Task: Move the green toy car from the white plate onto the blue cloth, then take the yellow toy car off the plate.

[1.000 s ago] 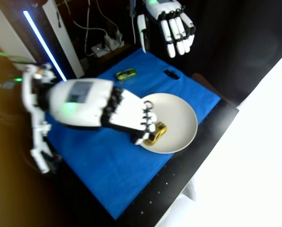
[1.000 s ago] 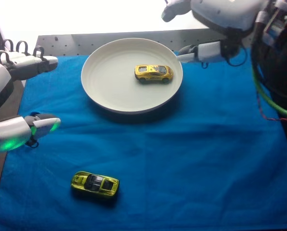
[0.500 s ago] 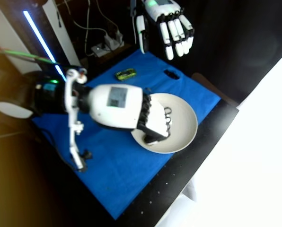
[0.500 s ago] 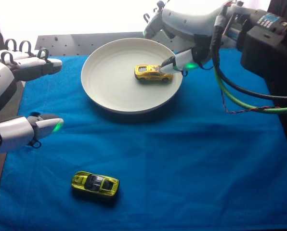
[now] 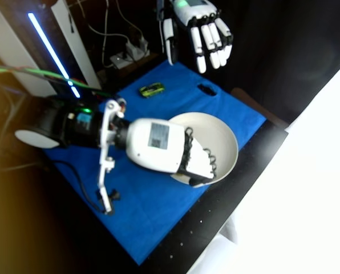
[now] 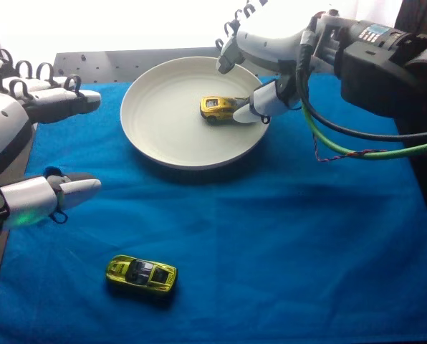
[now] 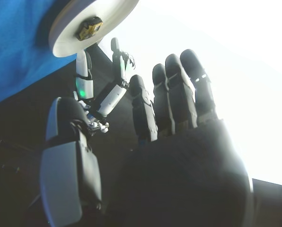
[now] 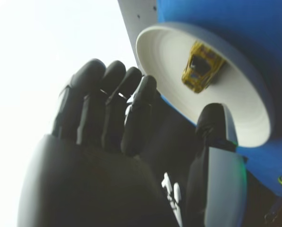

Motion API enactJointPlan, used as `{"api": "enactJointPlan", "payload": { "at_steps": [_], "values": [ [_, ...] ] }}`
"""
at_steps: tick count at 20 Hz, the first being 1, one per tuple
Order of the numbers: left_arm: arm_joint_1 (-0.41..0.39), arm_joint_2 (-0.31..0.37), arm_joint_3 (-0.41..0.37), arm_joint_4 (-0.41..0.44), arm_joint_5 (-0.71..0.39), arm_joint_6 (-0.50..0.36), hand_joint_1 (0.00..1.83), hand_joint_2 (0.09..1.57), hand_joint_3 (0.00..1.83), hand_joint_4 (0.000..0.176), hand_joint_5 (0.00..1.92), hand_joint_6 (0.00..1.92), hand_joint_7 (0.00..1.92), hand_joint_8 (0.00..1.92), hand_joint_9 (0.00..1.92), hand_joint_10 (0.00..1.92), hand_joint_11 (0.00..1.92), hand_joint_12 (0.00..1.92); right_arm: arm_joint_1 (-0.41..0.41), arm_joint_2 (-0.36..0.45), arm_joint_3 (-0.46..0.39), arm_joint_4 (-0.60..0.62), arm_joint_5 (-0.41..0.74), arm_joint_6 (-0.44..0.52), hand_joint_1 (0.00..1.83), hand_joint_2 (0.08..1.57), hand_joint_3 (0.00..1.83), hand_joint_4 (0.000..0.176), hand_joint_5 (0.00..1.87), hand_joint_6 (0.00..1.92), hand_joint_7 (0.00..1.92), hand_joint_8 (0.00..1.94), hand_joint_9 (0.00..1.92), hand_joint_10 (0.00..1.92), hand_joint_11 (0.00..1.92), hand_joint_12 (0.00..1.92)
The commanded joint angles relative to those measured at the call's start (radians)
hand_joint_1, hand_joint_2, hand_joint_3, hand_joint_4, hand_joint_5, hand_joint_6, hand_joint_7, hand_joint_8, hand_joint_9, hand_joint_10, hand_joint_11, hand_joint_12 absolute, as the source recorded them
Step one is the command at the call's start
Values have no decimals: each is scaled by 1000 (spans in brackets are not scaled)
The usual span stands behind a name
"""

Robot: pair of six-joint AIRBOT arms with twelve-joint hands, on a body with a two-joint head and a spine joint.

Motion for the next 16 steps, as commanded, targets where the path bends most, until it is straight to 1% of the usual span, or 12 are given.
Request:
{"api": "enactJointPlan", "payload": {
  "at_steps": [1, 3, 6, 7, 8, 10, 11, 12, 13, 14, 15, 16],
  "values": [
    [-17, 1, 3, 30, -114, 2, 601, 1058, 0, 88, 497, 2, 367, 0, 332, 0, 0, 1103, 19, -4, 6, 0, 100, 1, 795, 996, 0, 0, 636, 7, 613, 58, 505, 289, 101, 1320],
    [-20, 1, 2, 32, -114, 2, 613, 1054, 0, 86, 505, 4, 364, 1, 328, 0, 0, 1093, 19, -9, 15, 4, 93, 1, 798, 1013, 0, 0, 641, 2, 603, 3, 555, 75, 67, 1295],
    [-20, 2, 2, 34, -116, 2, 624, 1059, 1, 72, 509, 4, 380, 6, 335, 3, 0, 1058, 19, -24, 35, 7, 80, 1, 791, 1012, 0, 0, 647, 5, 579, 0, 528, 32, 22, 1267],
    [-21, 1, 1, 35, -116, 2, 634, 1066, 3, 63, 502, 1, 384, 7, 338, 4, 0, 1057, 19, -26, 40, 8, 75, 1, 780, 1004, 0, 0, 672, 10, 580, 0, 532, 25, 4, 1311],
    [-21, 1, 1, 35, -117, 2, 638, 1069, 2, 67, 495, 0, 382, 4, 330, 0, 0, 1037, 19, -29, 44, 9, 71, 1, 789, 998, 0, 0, 719, 23, 575, 0, 523, 16, 0, 1302],
    [-21, 2, 0, 35, -119, 1, 630, 1071, 1, 56, 499, 2, 395, 6, 338, 3, 0, 1065, 19, -32, 50, 10, 64, 1, 784, 985, 0, 0, 808, 48, 530, 1, 452, 2, 0, 1184],
    [-21, 2, 0, 35, -119, 1, 642, 1074, 2, 60, 500, 2, 402, 8, 346, 6, 0, 1068, 19, -32, 51, 10, 60, 1, 774, 985, 0, 0, 812, 47, 501, 0, 436, 0, 0, 1177],
    [-21, 1, 0, 35, -119, 1, 633, 1074, 1, 59, 500, 1, 405, 7, 353, 8, 0, 1089, 19, -32, 52, 10, 56, 1, 777, 983, 0, 0, 750, 18, 523, 7, 481, 17, 0, 1283],
    [-21, 1, 0, 35, -119, 1, 641, 1072, 0, 53, 497, 0, 399, 3, 349, 6, 0, 1068, 19, -32, 52, 10, 54, 1, 770, 977, 0, 0, 726, 6, 623, 38, 598, 75, 41, 1515],
    [-21, 1, 0, 34, -119, 1, 644, 1068, 0, 52, 494, 0, 391, 0, 344, 3, 0, 1065, 19, -35, 52, 10, 52, 1, 764, 978, 0, 0, 690, 1, 667, 45, 644, 115, 64, 1626],
    [-21, 1, 0, 34, -119, 1, 637, 1070, 0, 64, 501, 2, 398, 3, 357, 8, 0, 1110, 19, -39, 52, 10, 52, 1, 765, 962, 2, 0, 674, 0, 713, 22, 626, 231, 67, 1661],
    [-21, 1, 0, 34, -118, 1, 652, 1067, 0, 58, 506, 4, 400, 3, 360, 9, 0, 1122, 19, -42, 51, 10, 52, 1, 772, 950, 0, 0, 636, 0, 695, 5, 586, 251, 53, 1618]
  ]
}}
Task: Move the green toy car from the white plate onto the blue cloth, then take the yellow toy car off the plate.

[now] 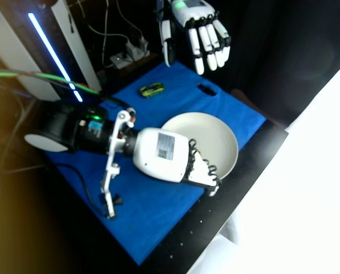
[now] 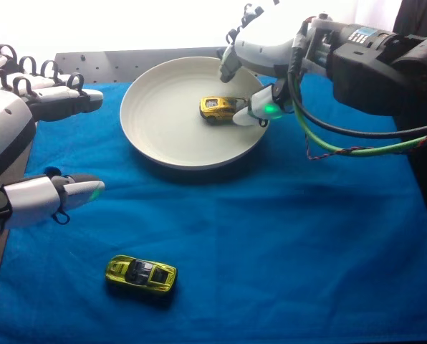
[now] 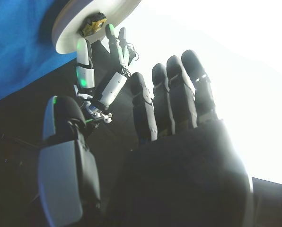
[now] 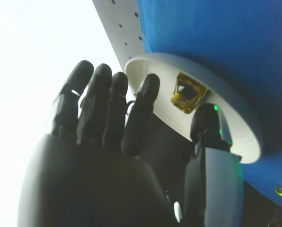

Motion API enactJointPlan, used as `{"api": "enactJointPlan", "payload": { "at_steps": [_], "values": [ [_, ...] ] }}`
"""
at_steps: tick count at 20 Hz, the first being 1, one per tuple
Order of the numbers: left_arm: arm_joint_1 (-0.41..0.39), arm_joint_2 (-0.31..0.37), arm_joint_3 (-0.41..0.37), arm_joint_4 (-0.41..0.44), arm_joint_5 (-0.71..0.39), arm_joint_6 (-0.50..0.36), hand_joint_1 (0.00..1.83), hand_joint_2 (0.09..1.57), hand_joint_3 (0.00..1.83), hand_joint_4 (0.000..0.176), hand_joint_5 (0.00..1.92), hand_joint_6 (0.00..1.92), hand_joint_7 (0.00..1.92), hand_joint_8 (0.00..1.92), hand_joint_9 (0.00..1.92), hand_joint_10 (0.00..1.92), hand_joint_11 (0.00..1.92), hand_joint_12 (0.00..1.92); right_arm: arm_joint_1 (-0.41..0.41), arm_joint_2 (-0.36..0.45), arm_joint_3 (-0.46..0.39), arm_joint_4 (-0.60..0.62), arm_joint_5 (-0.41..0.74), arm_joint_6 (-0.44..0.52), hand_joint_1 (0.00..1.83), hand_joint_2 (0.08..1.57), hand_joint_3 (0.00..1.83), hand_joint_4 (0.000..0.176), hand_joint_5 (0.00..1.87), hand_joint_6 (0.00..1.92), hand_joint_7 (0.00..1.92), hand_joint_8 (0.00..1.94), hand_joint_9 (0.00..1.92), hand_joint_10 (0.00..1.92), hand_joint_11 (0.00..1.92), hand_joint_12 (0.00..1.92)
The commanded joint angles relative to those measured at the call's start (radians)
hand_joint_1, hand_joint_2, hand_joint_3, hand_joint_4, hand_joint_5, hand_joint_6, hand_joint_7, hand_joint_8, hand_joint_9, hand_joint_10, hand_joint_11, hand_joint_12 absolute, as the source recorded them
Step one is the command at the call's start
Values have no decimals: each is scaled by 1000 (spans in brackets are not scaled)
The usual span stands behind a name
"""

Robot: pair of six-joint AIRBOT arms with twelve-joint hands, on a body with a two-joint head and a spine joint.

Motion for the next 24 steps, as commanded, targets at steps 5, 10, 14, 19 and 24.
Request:
{"api": "enactJointPlan", "payload": {
  "at_steps": [5, 10, 14, 19, 24],
  "values": [
    [-11, 1, 0, 19, -121, 1, 661, 1060, 0, 45, 523, 5, 415, 1, 371, 9, 0, 1139, 18, -5, -19, -1, 106, -14, 791, 970, 3, 0, 549, 0, 490, 4, 442, 60, 0, 1373],
    [-11, 1, -1, 19, -126, 1, 645, 1059, 0, 72, 492, 1, 373, 0, 326, 0, 0, 1049, 17, -23, -14, -1, 106, -17, 832, 963, 1, 0, 544, 0, 596, 17, 616, 85, 158, 1419],
    [-11, 1, -3, 19, -128, 1, 663, 1077, 2, 50, 492, 0, 364, 0, 309, 0, 0, 967, 17, -31, -9, -1, 93, -34, 864, 980, 0, 0, 615, 9, 807, 93, 450, 1141, 314, 1834],
    [-11, 2, -4, 19, -130, 1, 702, 1079, 0, 36, 502, 3, 370, 2, 310, 4, 0, 929, 16, -35, 2, -1, 79, -34, 879, 1011, 2, 0, 591, 0, 706, 88, 313, 1070, 117, 1800],
    [-11, 1, -5, 19, -131, 1, 661, 1068, 0, 23, 510, 5, 388, 7, 328, 9, 0, 1022, 16, -35, 14, -1, 73, -36, 899, 1010, 0, 0, 622, 6, 724, 51, 418, 829, 148, 1667]
  ]
}}
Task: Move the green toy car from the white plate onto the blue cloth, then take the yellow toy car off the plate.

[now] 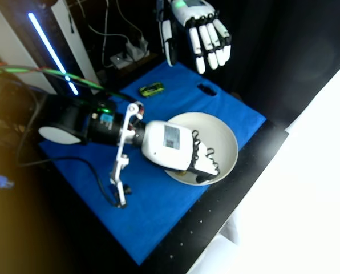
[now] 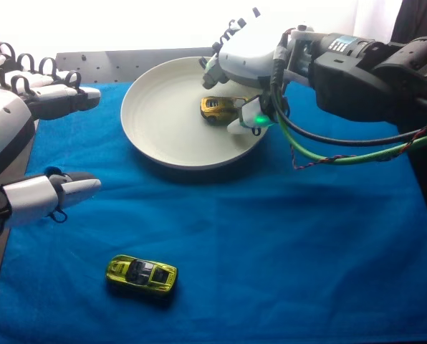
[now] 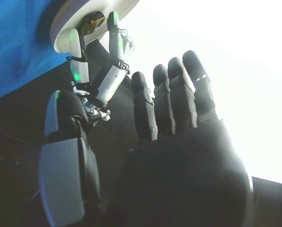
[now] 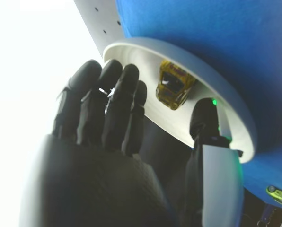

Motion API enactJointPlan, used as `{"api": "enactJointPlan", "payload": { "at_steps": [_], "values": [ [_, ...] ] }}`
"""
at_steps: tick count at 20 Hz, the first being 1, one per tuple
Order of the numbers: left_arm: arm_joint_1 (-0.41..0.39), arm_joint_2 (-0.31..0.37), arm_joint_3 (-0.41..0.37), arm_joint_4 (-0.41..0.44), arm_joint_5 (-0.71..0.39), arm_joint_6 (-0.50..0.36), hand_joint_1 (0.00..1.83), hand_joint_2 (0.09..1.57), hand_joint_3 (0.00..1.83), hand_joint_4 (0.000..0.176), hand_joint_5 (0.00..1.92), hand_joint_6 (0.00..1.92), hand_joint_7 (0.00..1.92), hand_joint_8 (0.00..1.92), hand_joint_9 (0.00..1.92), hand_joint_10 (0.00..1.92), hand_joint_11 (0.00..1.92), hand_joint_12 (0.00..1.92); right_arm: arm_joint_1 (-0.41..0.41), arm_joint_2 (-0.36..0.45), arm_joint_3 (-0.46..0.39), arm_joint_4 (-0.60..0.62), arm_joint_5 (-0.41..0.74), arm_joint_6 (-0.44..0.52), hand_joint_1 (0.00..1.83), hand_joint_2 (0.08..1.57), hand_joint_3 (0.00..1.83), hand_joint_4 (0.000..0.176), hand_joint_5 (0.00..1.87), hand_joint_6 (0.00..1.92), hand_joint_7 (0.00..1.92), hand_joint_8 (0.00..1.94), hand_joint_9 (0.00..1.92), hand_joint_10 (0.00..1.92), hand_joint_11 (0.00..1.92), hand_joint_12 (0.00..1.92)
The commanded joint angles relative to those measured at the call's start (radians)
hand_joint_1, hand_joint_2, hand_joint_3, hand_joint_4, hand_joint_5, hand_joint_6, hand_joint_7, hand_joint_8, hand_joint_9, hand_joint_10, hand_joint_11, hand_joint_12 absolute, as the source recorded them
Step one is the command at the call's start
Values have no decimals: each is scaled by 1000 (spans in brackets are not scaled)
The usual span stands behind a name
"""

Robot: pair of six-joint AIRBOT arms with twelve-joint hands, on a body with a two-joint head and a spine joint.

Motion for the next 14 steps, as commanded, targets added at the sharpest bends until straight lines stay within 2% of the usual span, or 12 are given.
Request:
{"api": "enactJointPlan", "payload": {
  "at_steps": [1, 2, 4, 5, 6, 8, 9, 10, 11, 12, 13, 14],
  "values": [
    [-11, 1, -2, 26, -123, 1, 659, 1076, 1, 12, 519, 7, 400, 9, 346, 15, 0, 1111, 16, -1, 6, -1, 102, -5, 885, 1016, 2, 0, 617, 3, 716, 44, 405, 826, 140, 1669],
    [-11, 1, -2, 26, -123, 1, 641, 1075, 1, 15, 517, 6, 400, 8, 346, 14, 0, 1125, 16, -1, 10, -1, 101, -5, 879, 1019, 3, 0, 629, 7, 712, 41, 394, 821, 129, 1668],
    [-11, 1, -3, 26, -123, 1, 648, 1070, 0, 29, 525, 7, 402, 6, 347, 12, 0, 1146, 16, -2, 17, -1, 97, -5, 889, 1011, 0, 0, 703, 20, 828, 118, 457, 983, 231, 1694],
    [-11, 1, -3, 26, -123, 1, 645, 1070, 0, 44, 529, 7, 404, 5, 339, 7, 0, 1106, 16, -2, 19, 0, 94, -5, 897, 1007, 0, 0, 722, 15, 781, 291, 447, 1074, 255, 1735],
    [-11, 1, -3, 26, -122, 1, 643, 1072, 1, 46, 524, 4, 398, 2, 329, 2, 0, 1058, 16, -2, 22, 0, 93, -5, 896, 1007, 0, 0, 741, 15, 695, 521, 431, 1135, 262, 1750],
    [-11, 1, -3, 26, -124, 1, 652, 1075, 0, 30, 520, 1, 397, 1, 336, 5, 0, 1013, 16, -4, 26, 0, 88, -5, 911, 1018, 0, 0, 695, 3, 680, 397, 487, 915, 267, 1642],
    [-11, 2, -4, 26, -124, 1, 641, 1078, 1, 36, 521, 1, 400, 2, 337, 5, 0, 1017, 16, -6, 28, 0, 87, -5, 924, 1040, 1, 0, 717, 7, 731, 315, 537, 867, 301, 1624],
    [-11, 1, -4, 26, -124, 1, 636, 1075, 0, 39, 523, 2, 402, 3, 338, 5, 0, 1020, 16, -6, 28, 0, 87, -5, 923, 1061, 2, 0, 755, 13, 768, 298, 541, 922, 313, 1655],
    [-11, 1, -4, 26, -124, 1, 650, 1078, 1, 35, 527, 3, 405, 3, 334, 3, 0, 1000, 16, -7, 28, 0, 86, -5, 945, 1130, 6, 0, 835, 23, 804, 218, 581, 823, 302, 1603],
    [-11, 1, -4, 26, -124, 1, 652, 1081, 2, 36, 530, 4, 414, 6, 342, 6, 0, 996, 16, -7, 28, 0, 86, -5, 1076, 1176, 7, 0, 834, 951, 863, 129, 649, 691, 311, 1563],
    [-11, 1, -4, 25, -124, 1, 673, 1081, 1, 34, 538, 6, 425, 8, 360, 11, 0, 1087, 16, -7, 27, 0, 86, -5, 1152, 1211, 0, 0, 869, 1122, 740, 1133, 673, 777, 350, 1643],
    [-11, 1, -4, 25, -121, 1, 676, 1078, 0, 45, 542, 6, 418, 3, 359, 10, 0, 1117, 16, -7, 25, 0, 86, -5, 1156, 1238, 0, 0, 838, 1211, 686, 1389, 657, 879, 381, 1667]
  ]
}}
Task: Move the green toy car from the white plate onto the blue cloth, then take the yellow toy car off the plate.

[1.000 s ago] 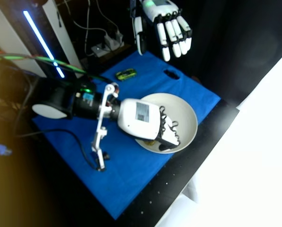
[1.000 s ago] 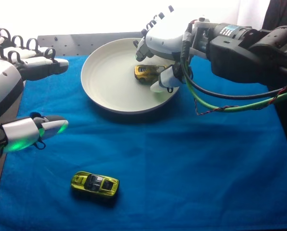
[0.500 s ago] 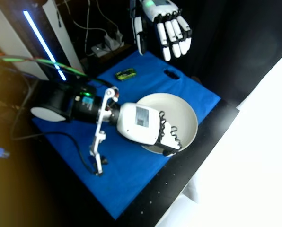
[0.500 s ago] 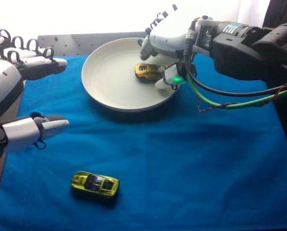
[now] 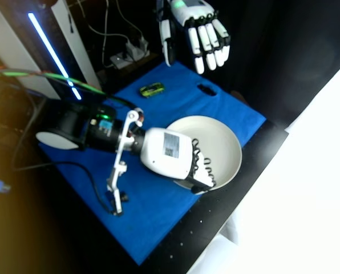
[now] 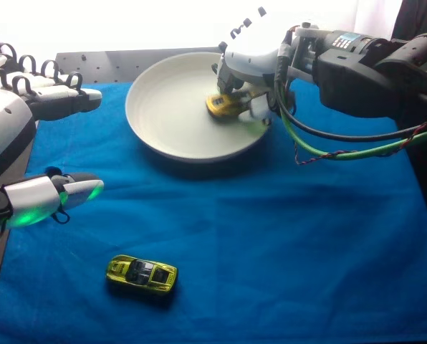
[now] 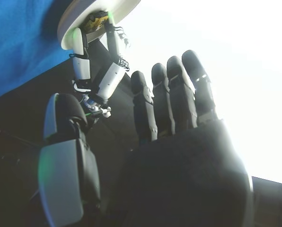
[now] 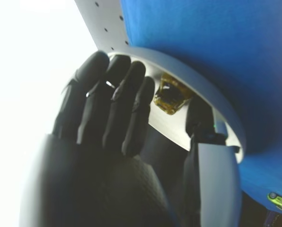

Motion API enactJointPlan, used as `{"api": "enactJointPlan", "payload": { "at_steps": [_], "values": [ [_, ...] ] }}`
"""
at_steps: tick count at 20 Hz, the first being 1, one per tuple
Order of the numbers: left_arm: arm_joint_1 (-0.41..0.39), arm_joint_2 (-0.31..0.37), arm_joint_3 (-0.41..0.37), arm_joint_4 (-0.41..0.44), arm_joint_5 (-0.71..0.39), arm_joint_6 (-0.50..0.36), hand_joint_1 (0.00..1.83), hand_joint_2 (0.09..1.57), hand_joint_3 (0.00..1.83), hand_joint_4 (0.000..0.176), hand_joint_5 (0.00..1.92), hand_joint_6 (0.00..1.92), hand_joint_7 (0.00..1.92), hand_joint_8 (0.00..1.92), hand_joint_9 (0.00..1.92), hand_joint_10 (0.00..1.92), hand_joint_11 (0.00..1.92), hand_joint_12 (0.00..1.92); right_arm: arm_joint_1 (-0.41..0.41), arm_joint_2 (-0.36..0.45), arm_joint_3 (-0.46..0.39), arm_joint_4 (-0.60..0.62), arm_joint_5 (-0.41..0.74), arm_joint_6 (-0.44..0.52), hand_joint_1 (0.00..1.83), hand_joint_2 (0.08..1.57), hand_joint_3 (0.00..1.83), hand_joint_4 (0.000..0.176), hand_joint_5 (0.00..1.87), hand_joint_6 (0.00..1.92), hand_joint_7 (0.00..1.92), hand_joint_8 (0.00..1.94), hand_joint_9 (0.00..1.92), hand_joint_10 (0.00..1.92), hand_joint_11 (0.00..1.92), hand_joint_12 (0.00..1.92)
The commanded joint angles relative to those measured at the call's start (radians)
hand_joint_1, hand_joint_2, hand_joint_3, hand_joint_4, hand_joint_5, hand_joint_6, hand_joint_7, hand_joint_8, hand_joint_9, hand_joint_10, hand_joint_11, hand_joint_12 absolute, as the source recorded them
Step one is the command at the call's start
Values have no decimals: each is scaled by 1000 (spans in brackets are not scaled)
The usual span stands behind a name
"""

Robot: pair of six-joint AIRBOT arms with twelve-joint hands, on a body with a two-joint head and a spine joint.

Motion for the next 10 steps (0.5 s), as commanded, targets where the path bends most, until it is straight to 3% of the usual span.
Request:
{"api": "enactJointPlan", "payload": {
  "at_steps": [1, 5, 6, 7, 8, 9, 10],
  "values": [
    [-11, 0, 0, 24, -118, 1, 663, 1080, 0, 49, 541, 4, 408, 1, 346, 3, 0, 1090, 16, -2, -1, 0, 99, -8, 1151, 1254, 0, 0, 741, 1262, 736, 1462, 688, 998, 471, 1696],
    [-11, -1, 3, 19, -115, 1, 669, 1081, 0, 43, 538, 1, 402, 0, 334, 0, 0, 1000, 16, -1, -21, 0, 99, -37, 1146, 1253, 0, 0, 736, 1283, 744, 1457, 698, 1034, 508, 1674],
    [-11, -2, 3, 18, -115, 1, 686, 1086, 1, 35, 545, 3, 412, 3, 349, 6, 0, 1064, 16, 2, -24, 0, 100, -37, 1191, 1238, 1, 0, 748, 1162, 789, 1501, 722, 1296, 588, 1816],
    [-11, -3, 4, 16, -115, 1, 691, 1081, 0, 58, 555, 6, 417, 4, 357, 8, 0, 1124, 16, 11, -34, 1, 105, -37, 1206, 1237, 0, 0, 754, 1100, 796, 1552, 774, 1552, 711, 1900],
    [-11, -4, 4, 15, -115, 1, 693, 1082, 0, 63, 557, 6, 420, 5, 359, 9, 0, 1135, 16, 17, -40, 4, 109, -37, 1208, 1242, 1, 0, 746, 1085, 791, 1583, 811, 1689, 795, 1917],
    [-11, -4, 5, 13, -114, 1, 684, 1090, 2, 52, 558, 6, 438, 9, 380, 16, 0, 1198, 16, 22, -46, 8, 117, -37, 1199, 1225, 0, 0, 785, 1116, 806, 1497, 766, 1556, 711, 1920],
    [-11, -5, 5, 12, -113, 1, 677, 1094, 2, 52, 556, 4, 440, 8, 381, 14, 0, 1199, 16, 32, -57, 12, 128, -37, 1187, 1222, 0, 0, 788, 1152, 805, 1459, 761, 1465, 668, 1907]
  ]
}}
